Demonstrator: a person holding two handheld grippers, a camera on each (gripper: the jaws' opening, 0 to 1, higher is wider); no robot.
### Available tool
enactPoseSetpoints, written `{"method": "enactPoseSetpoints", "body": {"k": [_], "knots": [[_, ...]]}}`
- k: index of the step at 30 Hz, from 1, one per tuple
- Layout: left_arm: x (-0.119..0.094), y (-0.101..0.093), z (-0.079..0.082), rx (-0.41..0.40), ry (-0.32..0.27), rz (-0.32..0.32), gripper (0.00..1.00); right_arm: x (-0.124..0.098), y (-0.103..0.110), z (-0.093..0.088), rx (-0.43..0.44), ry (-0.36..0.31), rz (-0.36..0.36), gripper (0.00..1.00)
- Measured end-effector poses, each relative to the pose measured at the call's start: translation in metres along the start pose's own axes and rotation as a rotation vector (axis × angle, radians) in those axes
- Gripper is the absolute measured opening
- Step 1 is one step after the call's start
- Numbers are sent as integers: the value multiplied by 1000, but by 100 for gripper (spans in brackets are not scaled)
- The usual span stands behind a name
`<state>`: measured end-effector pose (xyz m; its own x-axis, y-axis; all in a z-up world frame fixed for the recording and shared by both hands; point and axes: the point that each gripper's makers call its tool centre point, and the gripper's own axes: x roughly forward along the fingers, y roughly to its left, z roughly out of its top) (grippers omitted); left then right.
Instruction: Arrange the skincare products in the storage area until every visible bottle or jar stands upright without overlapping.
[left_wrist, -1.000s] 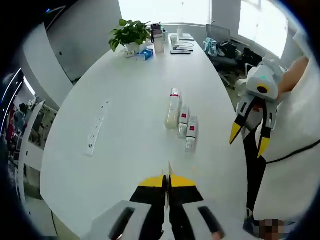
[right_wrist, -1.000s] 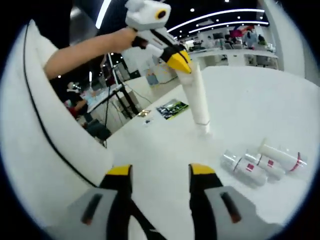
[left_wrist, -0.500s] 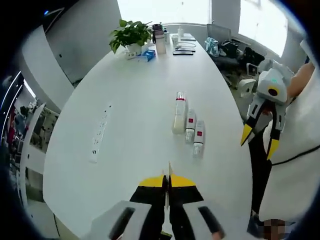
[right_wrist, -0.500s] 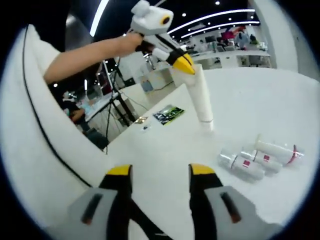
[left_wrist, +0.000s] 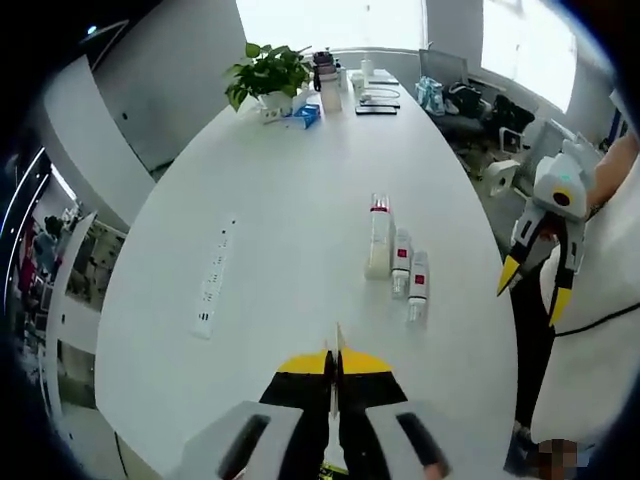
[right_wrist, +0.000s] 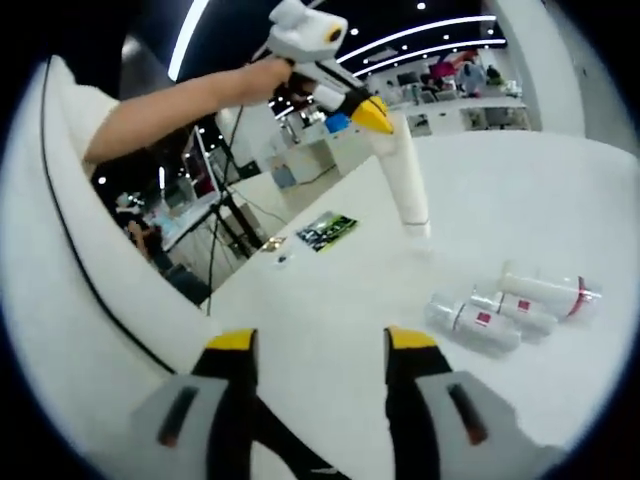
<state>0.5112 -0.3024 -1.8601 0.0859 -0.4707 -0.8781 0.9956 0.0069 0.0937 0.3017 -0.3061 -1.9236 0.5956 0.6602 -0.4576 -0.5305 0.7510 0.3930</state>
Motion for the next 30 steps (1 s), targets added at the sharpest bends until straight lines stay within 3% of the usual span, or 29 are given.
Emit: {"method": "enactPoseSetpoints", "body": {"k": [10, 30], "knots": [[5, 16, 10, 33, 20, 15, 0, -5, -2, -6, 17, -3, -15, 52], [14, 34, 19, 19, 15, 9, 0, -16, 0, -15, 64, -11, -26, 53]]}}
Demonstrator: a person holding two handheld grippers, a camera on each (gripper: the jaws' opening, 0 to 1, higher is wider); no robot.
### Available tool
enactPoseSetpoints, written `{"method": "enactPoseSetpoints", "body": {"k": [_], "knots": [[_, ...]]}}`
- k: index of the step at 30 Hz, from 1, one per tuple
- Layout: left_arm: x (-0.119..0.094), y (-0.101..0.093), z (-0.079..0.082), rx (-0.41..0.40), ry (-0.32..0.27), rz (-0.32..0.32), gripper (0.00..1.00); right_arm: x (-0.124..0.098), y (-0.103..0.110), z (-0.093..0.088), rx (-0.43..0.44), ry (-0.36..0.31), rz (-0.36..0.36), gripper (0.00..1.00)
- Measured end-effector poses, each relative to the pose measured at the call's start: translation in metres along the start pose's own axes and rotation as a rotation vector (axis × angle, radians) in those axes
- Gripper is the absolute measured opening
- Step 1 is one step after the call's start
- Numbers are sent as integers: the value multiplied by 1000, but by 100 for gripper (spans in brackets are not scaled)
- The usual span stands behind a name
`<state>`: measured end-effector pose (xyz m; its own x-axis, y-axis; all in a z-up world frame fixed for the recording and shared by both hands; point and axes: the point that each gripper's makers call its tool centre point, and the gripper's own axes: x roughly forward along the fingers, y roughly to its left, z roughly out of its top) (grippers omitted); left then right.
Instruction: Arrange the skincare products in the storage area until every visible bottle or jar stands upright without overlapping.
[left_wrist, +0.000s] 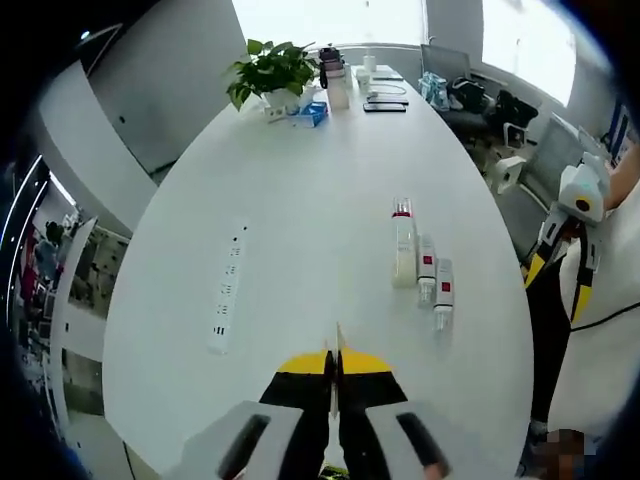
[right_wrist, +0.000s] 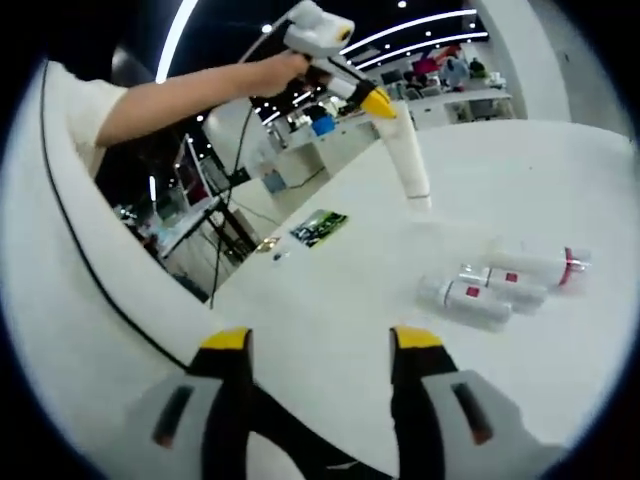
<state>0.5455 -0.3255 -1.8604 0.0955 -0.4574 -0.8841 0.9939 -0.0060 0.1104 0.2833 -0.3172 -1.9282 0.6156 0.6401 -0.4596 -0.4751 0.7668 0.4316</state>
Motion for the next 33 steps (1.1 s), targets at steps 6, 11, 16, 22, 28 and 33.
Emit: {"method": "enactPoseSetpoints", "body": {"k": [6, 11, 16, 22, 28, 33], "knots": [[6, 5, -4, 0, 12, -2, 0, 2, 1, -2, 1, 5, 1, 53], [7, 10, -2, -8, 7, -2, 0, 0, -1, -4, 8, 7, -5, 53], [9, 12, 1, 0, 9, -3, 0, -3, -6, -3, 16, 4, -17, 53], [14, 12, 7, 9, 7, -12, 0, -5, -9, -2, 20, -1, -27, 53], [19, 13, 18, 11, -12, -23, 0, -8, -10, -5, 27, 3, -35, 53], [23, 14, 23, 16, -11, -29, 0, -13, -12, -8, 38, -1, -50, 53]]}}
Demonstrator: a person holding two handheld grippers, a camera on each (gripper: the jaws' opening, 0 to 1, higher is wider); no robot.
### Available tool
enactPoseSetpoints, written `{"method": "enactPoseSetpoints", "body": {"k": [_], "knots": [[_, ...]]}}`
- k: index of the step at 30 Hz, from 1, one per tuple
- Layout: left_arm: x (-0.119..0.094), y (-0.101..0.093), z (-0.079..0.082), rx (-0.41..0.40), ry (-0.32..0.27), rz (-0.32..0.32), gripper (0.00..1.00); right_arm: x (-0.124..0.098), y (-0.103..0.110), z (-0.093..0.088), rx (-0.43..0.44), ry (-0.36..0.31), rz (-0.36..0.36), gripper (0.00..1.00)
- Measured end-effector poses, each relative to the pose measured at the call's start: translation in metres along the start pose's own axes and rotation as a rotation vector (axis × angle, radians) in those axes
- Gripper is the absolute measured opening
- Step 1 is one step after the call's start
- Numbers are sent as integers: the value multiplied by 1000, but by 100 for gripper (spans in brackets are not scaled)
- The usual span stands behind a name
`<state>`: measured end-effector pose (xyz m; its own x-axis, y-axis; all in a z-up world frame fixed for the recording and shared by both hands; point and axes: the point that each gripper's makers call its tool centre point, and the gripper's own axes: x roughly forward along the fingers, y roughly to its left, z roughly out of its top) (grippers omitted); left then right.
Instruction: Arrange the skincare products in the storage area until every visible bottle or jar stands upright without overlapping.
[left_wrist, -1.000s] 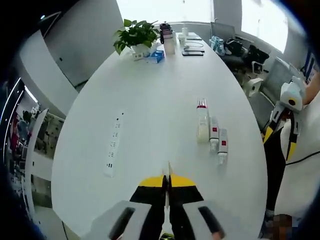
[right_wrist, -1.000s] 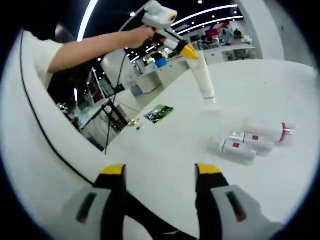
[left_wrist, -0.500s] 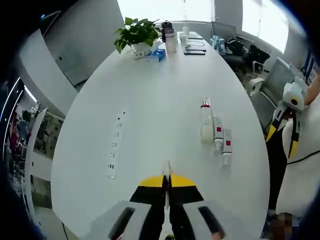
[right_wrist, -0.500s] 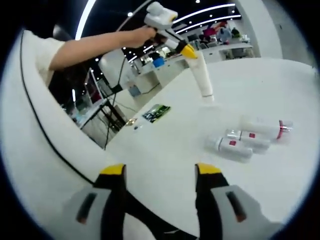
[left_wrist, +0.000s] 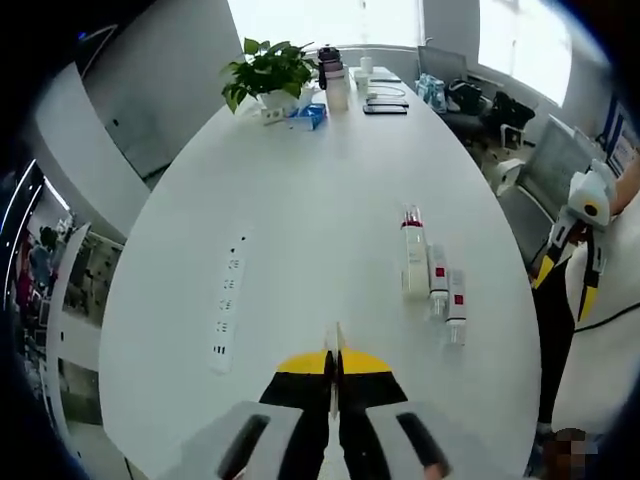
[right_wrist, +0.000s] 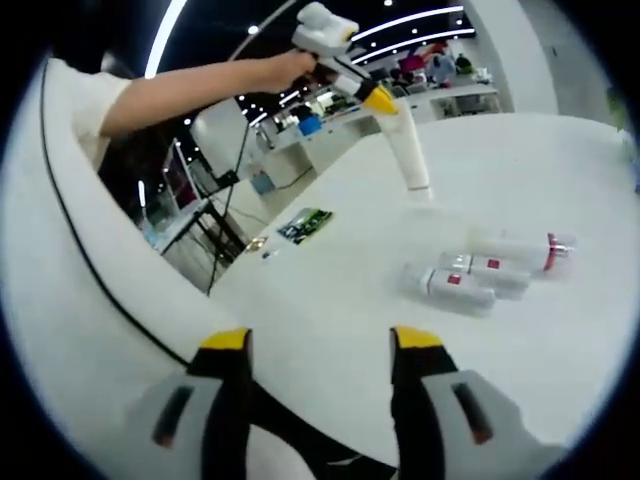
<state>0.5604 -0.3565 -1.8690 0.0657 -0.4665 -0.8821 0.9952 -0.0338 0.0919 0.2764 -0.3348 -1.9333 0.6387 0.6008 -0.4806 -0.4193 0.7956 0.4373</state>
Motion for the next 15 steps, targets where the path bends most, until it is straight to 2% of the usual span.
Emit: {"method": "enactPoseSetpoints", "body": {"k": [15], "knots": [[9, -4, 1, 12, 18, -11, 0, -7, -3, -5, 14, -2, -22, 53]]}}
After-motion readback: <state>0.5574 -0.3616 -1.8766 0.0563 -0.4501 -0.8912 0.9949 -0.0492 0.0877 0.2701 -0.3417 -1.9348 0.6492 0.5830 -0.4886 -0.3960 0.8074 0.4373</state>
